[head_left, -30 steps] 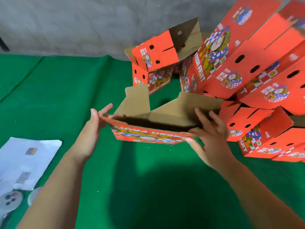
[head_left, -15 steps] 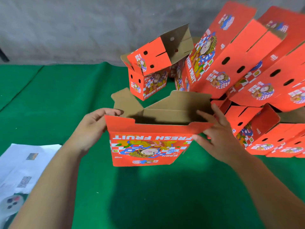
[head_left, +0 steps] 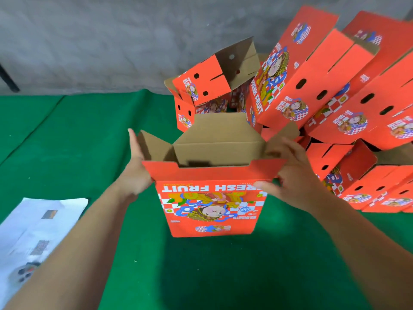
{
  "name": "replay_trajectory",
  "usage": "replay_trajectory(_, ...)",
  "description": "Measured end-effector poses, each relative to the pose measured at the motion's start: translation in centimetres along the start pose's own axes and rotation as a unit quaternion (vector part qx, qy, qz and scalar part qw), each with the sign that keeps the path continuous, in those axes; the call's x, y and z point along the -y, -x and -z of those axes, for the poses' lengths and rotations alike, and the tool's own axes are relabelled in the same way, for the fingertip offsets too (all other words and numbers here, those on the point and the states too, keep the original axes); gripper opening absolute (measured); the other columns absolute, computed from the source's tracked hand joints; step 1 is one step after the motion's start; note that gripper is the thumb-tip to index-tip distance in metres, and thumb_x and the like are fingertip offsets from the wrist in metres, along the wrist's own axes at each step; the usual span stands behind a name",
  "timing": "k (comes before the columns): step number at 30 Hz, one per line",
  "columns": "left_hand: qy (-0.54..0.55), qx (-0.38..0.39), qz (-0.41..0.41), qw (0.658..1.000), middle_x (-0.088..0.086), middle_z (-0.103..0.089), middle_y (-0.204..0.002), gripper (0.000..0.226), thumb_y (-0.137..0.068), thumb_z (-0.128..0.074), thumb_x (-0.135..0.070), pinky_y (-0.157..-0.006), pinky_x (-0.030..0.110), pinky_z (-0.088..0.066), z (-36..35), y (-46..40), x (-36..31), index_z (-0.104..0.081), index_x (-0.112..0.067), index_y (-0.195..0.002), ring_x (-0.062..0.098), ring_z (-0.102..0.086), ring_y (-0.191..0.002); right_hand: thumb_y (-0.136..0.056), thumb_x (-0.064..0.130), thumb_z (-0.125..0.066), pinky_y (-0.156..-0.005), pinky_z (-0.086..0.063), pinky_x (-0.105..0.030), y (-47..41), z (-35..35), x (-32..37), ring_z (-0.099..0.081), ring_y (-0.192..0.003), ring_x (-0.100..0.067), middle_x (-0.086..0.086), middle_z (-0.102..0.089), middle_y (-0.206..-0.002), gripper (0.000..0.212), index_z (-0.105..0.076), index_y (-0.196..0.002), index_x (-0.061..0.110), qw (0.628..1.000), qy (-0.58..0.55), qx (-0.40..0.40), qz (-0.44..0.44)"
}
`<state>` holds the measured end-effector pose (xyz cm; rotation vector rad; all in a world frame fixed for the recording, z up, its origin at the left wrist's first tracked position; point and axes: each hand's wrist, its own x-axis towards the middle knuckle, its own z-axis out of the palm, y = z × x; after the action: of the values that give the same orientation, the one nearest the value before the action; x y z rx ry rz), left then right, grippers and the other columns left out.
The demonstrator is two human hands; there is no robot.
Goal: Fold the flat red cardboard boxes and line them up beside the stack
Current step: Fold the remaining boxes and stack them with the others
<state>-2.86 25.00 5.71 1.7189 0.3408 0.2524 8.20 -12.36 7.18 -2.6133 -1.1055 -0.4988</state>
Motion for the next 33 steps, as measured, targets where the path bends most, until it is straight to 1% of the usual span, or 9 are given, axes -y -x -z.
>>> replay_trajectory(5,0.046,-0.145,-0.083,0.985,0.017,0.006,-0.174,0.149,-0.073,-0.083,0.008,-0.128,0.058,-0.022,-3.3,0.9,0.1,0.037,-0.025,-0.156,0.034,-0.018,-0.160,-0.084,0.075,-0.055,-0.114,-0.020,-0.043,2.0,-0.3,-1.5,-0.032,-0.137,-0.033,0.001,-0.051,-0.138,0.058,-0.079,-0.085,0.022,0.994,0.025,-0.102,-0.022)
replay_trajectory(10,0.147,-0.184,-0.053,0.970,-0.020,-0.034,-0.157,0.131,-0.091,-0.068,0.016,-0.104,0.009,-0.043,-7.1,3.1,1.8,0.038,-0.028,-0.156,-0.018,-0.052,-0.127,-0.084,0.089,-0.031,-0.113,-0.025,-0.051,5.0,-2.5,-1.6,-0.039,-0.136,-0.039,-0.004,-0.054,-0.143,0.087,-0.082,-0.090,0.019,0.985,-0.046,-0.009,-0.166)
replay_trajectory(13,0.223,-0.208,-0.044,0.951,-0.029,-0.059,-0.140,0.133,-0.090,-0.070,0.013,-0.089,0.015,-0.054,-7.6,2.6,1.0,0.034,-0.039,-0.157,-0.009,-0.065,-0.117,-0.085,0.073,-0.052,-0.112,-0.022,-0.047,5.0,-1.5,-1.3,-0.042,-0.133,-0.041,-0.004,-0.056,-0.142,0.057,-0.082,-0.089,0.025,0.984,-0.074,-0.070,-0.145)
replay_trajectory(16,0.275,-0.199,-0.025,0.940,-0.018,-0.073,-0.127,0.136,-0.089,-0.073,0.005,-0.081,0.034,-0.063,-7.5,2.8,0.8,0.031,-0.053,-0.152,0.010,-0.073,-0.103,-0.081,0.065,-0.057,-0.109,-0.030,-0.041,5.3,-0.6,-0.5,-0.027,-0.138,-0.035,0.002,-0.043,-0.154,0.043,-0.079,-0.083,0.028,0.946,-0.195,-0.140,-0.216)
replay_trajectory(21,0.239,-0.174,-0.014,0.955,-0.020,-0.066,-0.138,0.125,-0.091,-0.063,0.012,-0.097,0.029,-0.057,-10.0,4.5,1.7,0.023,-0.048,-0.158,0.008,-0.069,-0.118,-0.074,0.072,-0.045,-0.123,-0.015,-0.047,6.9,-2.5,1.8,-0.015,-0.146,-0.022,0.000,-0.033,-0.160,0.072,-0.075,-0.113,0.019,0.882,-0.247,-0.121,-0.383)
replay_trajectory(25,0.235,-0.198,-0.014,0.952,0.000,-0.062,-0.146,0.105,-0.091,-0.056,0.013,-0.105,0.054,-0.052,-9.7,4.9,2.4,-0.002,-0.046,-0.160,0.019,-0.066,-0.120,-0.082,0.071,-0.060,-0.082,-0.047,-0.042,6.8,-3.2,2.5,-0.058,-0.091,-0.016,0.004,-0.070,-0.095,0.051,-0.069,-0.103,0.026,0.833,-0.399,-0.125,-0.362)
replay_trajectory(27,0.234,-0.204,-0.023,0.950,0.010,-0.062,-0.141,0.087,-0.088,-0.052,0.013,-0.092,0.063,-0.053,-9.6,5.5,2.5,-0.023,-0.035,-0.154,0.027,-0.064,-0.111,-0.083,0.066,-0.061,-0.060,-0.043,-0.035,6.7,-3.3,2.9,-0.051,-0.064,-0.006,0.012,-0.060,-0.069,0.038,-0.064,-0.090,0.029,0.816,-0.422,-0.145,-0.367)
replay_trajectory(30,0.213,-0.205,-0.042,0.954,0.017,-0.060,-0.138,0.086,-0.088,-0.048,0.012,-0.068,0.044,-0.046,-10.0,6.0,2.1,-0.027,-0.041,-0.152,0.033,-0.055,-0.096,-0.084,0.062,-0.063,-0.055,-0.037,-0.020,6.7,-3.4,3.3,-0.047,-0.059,-0.002,0.017,-0.054,-0.065,0.030,-0.062,-0.086,0.032,0.807,-0.443,-0.168,-0.352)
replay_trajectory(33,0.213,-0.209,-0.086,0.951,0.020,-0.056,-0.145,0.093,-0.089,-0.042,0.018,-0.091,0.050,-0.047,-10.8,6.7,0.6,-0.023,-0.041,-0.158,0.025,-0.058,-0.105,-0.080,0.060,-0.066,-0.065,-0.047,-0.023,7.0,-2.9,3.4,-0.056,-0.069,-0.002,0.016,-0.064,-0.078,0.028,-0.063,-0.097,0.038,0.784,-0.476,-0.187,-0.353)
